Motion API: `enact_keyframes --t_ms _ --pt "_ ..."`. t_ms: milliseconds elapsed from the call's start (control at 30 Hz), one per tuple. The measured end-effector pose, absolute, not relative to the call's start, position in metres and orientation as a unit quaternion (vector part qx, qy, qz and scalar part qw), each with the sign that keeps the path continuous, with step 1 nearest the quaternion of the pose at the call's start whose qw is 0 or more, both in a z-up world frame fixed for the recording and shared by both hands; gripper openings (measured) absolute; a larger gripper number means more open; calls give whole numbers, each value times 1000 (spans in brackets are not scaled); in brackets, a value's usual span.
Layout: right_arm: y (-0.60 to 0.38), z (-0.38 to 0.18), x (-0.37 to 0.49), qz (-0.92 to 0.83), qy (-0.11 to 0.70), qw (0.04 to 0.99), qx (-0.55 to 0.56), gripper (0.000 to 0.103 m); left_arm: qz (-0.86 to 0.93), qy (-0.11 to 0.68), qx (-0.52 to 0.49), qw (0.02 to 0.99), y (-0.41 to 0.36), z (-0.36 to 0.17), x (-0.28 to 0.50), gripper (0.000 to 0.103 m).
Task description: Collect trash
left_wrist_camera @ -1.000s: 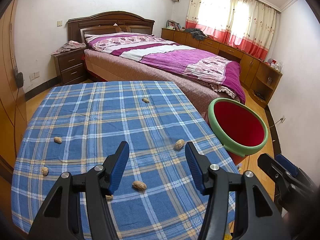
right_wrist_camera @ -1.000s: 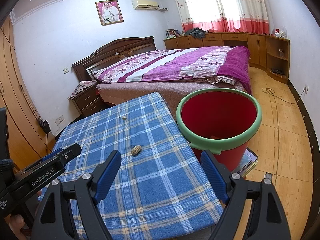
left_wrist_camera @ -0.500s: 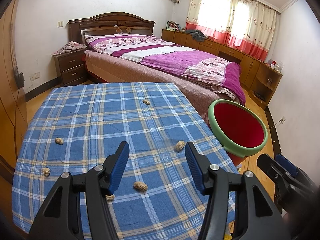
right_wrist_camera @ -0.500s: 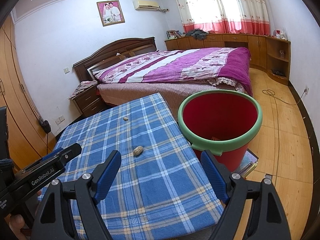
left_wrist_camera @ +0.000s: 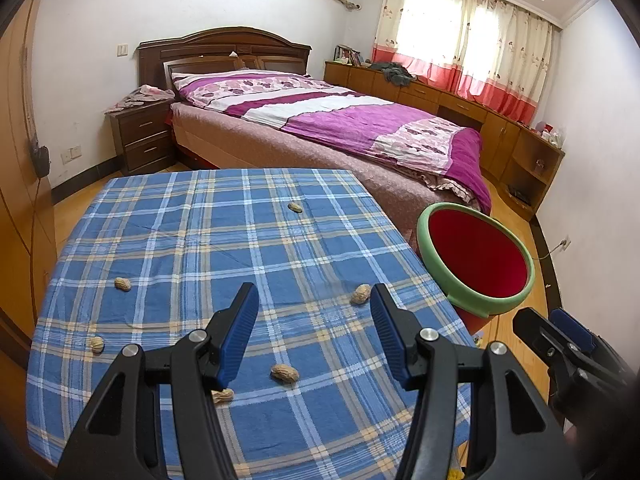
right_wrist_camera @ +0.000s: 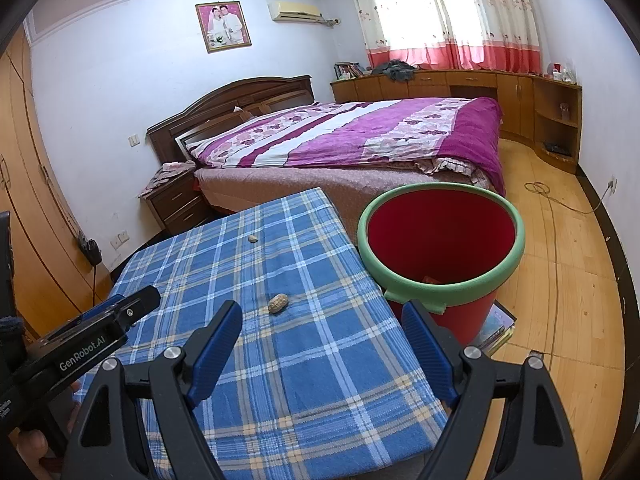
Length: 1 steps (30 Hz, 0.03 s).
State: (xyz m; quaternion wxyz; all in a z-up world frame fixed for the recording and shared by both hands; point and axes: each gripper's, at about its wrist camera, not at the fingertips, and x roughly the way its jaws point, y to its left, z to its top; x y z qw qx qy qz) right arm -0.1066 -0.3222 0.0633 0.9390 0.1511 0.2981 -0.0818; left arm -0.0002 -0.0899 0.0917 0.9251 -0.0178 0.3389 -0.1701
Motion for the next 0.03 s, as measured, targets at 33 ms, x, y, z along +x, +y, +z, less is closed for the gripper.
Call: enact_keyframes --t_ms 33 --pt "-322 63 -107 -82 298 939 151 84 -169 340 -18 925 -89 93 1 58"
